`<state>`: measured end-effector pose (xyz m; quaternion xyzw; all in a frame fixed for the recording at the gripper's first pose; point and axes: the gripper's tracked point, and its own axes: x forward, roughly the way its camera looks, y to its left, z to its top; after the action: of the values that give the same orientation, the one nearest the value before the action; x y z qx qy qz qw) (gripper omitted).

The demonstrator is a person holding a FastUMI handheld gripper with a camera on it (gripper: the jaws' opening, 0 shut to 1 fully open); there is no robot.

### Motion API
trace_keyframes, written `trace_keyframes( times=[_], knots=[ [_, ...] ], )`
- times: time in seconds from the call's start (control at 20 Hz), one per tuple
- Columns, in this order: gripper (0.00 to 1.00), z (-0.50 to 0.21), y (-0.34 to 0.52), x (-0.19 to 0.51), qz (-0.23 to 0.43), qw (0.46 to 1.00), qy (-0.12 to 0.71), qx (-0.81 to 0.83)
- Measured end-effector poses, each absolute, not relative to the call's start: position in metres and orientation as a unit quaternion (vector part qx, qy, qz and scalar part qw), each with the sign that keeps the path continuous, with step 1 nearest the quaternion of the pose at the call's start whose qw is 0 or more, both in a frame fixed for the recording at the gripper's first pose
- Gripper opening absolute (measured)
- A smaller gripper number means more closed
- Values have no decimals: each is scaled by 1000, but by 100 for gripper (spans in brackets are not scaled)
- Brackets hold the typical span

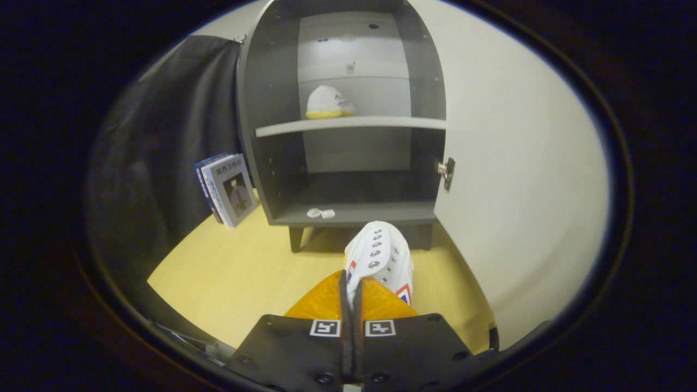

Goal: Open the shoe cabinet door, grab the shoes and put them into the shoe cabinet, then close the shoe cabinet door.

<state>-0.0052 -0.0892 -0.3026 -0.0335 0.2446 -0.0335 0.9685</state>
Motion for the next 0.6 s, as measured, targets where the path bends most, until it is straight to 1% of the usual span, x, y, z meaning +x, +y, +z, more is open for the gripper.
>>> trace_keyframes(
  times=[0.35,0.6],
  knots=[
    [2,-198,-84,38,-57,986,150,-44],
    [2,-149,-78,80,-67,991,97,-68]
  ],
)
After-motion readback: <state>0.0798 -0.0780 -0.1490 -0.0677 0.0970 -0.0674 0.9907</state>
